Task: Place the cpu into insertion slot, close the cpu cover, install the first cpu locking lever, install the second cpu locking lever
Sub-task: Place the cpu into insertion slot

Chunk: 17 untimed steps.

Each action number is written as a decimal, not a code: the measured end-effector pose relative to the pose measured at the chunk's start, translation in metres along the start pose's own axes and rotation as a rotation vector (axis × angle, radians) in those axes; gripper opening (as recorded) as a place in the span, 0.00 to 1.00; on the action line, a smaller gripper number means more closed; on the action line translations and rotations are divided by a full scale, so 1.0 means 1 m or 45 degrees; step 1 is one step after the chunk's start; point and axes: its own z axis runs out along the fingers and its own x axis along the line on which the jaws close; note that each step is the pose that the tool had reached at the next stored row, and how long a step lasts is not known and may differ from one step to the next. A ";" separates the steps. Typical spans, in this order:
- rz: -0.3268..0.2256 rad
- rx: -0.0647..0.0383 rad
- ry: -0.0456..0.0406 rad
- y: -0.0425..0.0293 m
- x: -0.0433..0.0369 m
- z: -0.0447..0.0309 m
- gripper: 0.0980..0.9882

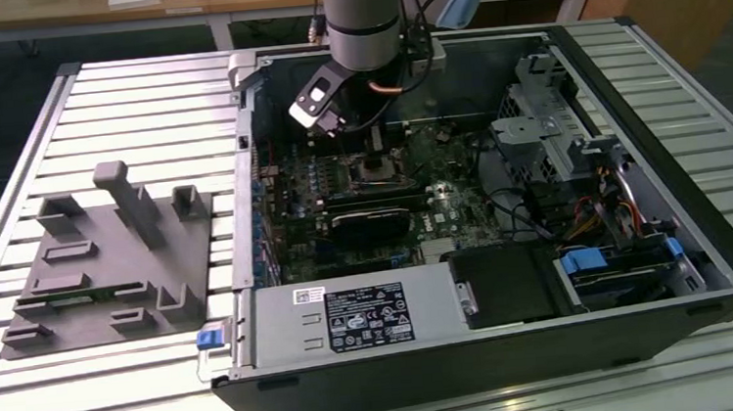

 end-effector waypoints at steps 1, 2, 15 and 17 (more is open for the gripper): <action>0.000 0.025 0.000 0.0016 0.0000 0.0003 0.01; 0.000 0.048 -0.001 0.0031 0.0000 0.0005 0.01; 0.003 0.068 -0.001 0.0156 0.0002 0.0014 0.01; 0.003 0.068 -0.002 0.0157 0.0002 0.0006 0.01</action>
